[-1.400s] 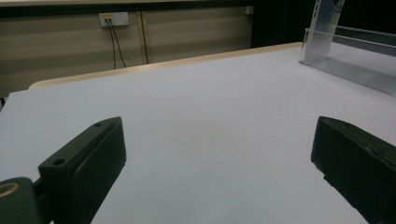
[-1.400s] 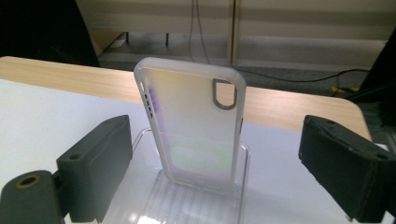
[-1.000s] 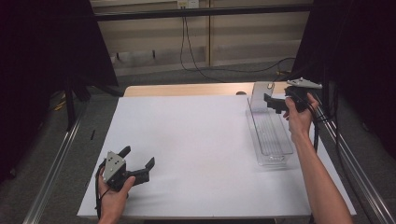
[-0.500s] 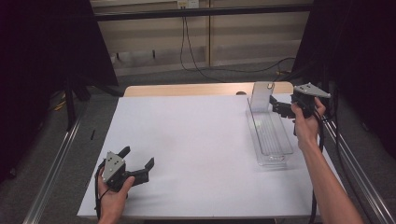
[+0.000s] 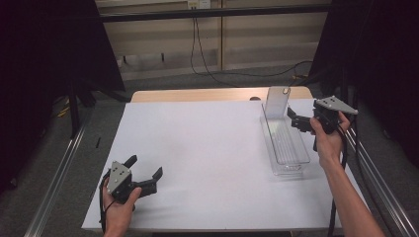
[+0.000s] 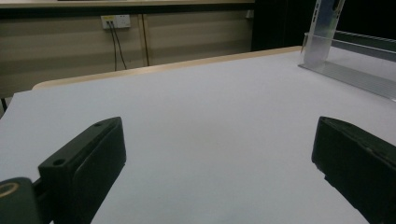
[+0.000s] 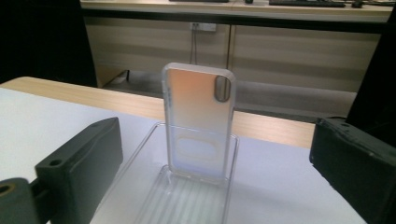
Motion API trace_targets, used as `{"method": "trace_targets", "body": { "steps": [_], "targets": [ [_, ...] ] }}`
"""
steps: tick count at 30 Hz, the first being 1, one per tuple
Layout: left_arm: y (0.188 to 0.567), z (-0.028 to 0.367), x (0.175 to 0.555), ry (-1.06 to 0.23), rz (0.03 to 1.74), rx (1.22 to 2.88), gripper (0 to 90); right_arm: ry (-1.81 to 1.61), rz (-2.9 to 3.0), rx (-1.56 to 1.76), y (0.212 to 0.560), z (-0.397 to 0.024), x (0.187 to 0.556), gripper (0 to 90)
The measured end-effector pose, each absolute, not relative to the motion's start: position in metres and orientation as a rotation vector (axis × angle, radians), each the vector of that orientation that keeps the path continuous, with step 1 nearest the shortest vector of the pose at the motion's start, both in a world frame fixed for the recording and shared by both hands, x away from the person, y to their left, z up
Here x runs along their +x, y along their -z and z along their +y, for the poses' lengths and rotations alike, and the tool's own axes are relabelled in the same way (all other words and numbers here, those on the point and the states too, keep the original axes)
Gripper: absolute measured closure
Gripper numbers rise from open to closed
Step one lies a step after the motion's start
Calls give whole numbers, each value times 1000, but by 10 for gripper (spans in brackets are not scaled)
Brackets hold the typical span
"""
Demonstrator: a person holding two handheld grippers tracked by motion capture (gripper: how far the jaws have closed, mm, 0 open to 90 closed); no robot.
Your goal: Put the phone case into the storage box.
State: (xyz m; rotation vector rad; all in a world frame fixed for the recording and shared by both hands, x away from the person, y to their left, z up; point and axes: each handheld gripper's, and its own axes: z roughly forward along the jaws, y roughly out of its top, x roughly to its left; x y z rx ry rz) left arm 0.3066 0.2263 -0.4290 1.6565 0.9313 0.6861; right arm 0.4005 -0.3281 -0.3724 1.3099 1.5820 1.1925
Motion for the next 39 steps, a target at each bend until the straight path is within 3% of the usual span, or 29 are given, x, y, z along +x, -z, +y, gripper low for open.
{"method": "trace_targets", "body": {
  "steps": [39],
  "targets": [
    [427,229,298,-699,923,1639,29,-1264,1562,1203,385,-322,310,12]
  ]
}}
